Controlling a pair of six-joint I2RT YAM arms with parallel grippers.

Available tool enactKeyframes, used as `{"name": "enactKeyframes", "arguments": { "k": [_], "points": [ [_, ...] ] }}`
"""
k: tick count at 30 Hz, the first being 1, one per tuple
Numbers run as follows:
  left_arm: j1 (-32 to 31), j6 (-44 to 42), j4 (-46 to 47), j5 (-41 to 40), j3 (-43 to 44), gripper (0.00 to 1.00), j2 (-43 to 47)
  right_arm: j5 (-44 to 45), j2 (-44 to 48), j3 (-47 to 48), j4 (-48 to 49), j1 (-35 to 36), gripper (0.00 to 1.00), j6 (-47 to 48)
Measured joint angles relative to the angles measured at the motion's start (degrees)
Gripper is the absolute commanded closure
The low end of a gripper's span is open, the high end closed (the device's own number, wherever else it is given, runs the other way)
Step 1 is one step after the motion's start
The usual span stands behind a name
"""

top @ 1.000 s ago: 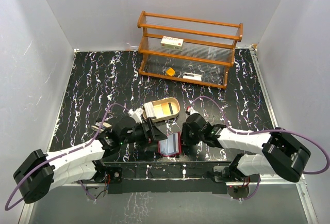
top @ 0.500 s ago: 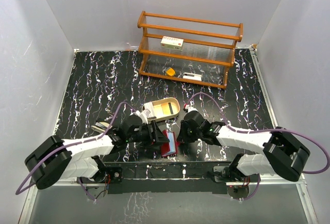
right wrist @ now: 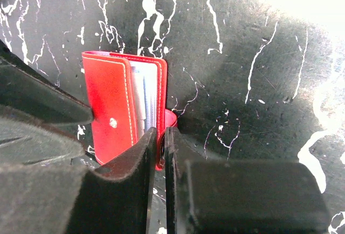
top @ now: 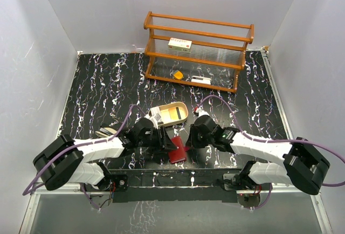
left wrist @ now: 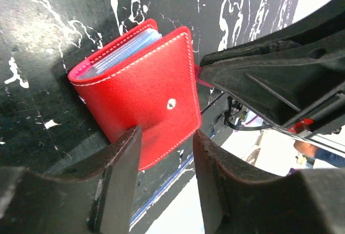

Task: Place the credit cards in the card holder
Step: Close the card holder at the center of the board.

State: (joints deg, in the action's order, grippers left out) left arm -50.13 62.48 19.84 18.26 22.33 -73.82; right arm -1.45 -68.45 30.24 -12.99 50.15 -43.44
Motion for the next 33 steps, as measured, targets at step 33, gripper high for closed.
{"name": "enactKeyframes", "arguments": {
  "k": [33],
  "points": [
    [0.02, -1.40, -4.42, -2.08, 3.19, 0.78, -5.51, -1.70, 3.23, -5.11, 2.45, 0.00, 0.50, -7.45]
  ]
}}
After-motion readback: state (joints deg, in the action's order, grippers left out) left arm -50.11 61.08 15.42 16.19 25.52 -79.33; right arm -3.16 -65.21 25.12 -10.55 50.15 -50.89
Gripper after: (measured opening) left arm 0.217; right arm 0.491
